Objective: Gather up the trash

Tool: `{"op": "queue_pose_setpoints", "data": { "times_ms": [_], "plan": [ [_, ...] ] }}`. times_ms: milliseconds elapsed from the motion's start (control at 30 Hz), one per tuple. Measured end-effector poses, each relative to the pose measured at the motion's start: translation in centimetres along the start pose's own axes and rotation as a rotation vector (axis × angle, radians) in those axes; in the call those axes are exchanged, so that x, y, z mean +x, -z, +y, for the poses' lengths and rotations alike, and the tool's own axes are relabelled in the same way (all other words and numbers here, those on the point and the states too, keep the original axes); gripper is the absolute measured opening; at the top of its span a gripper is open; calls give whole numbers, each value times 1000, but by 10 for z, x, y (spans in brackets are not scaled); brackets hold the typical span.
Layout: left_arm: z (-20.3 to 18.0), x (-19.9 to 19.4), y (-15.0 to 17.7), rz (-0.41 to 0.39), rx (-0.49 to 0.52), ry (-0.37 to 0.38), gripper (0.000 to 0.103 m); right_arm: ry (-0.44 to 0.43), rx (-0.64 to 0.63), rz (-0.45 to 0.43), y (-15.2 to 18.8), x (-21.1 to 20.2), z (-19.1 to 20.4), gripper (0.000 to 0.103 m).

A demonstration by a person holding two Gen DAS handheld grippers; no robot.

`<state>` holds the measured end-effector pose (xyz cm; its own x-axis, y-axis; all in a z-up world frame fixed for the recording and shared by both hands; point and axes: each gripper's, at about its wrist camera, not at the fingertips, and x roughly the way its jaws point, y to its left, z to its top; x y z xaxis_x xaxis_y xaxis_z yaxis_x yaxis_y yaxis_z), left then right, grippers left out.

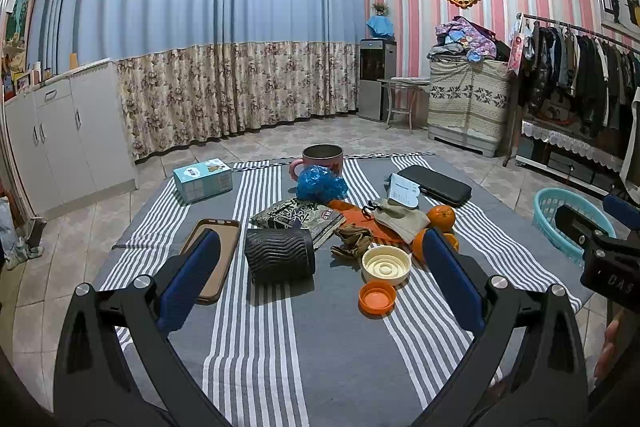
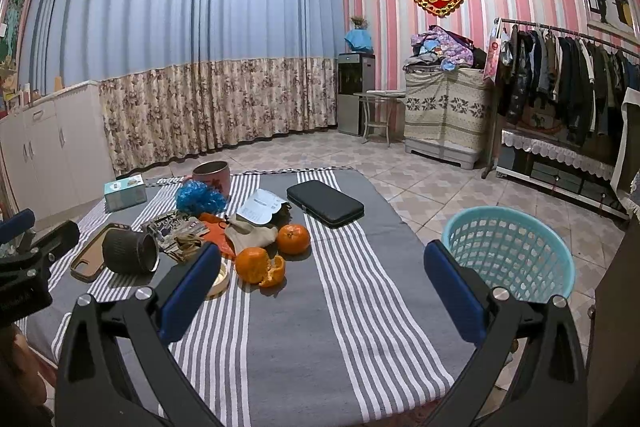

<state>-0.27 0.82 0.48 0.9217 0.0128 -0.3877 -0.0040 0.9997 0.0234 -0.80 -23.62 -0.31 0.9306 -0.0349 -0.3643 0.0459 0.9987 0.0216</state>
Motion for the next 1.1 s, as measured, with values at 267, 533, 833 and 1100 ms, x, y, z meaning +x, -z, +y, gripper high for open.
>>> {"op": "queue_pose_setpoints", "data": {
  "times_ms": [267,533,833,1100],
  "plan": [
    [1,1,-1,-1,1,-2,98,-1,1,2,0,1,0,99],
    [2,2,-1,1,-1,-1,98,-1,4,5,2,5,-2,99],
    [3,2,-1,1,-1,-3,98,0,3,4,1,5,-2,99],
    [3,2,-1,1,-1,-2,98,1,9,6,1,6,-3,99]
  ]
}}
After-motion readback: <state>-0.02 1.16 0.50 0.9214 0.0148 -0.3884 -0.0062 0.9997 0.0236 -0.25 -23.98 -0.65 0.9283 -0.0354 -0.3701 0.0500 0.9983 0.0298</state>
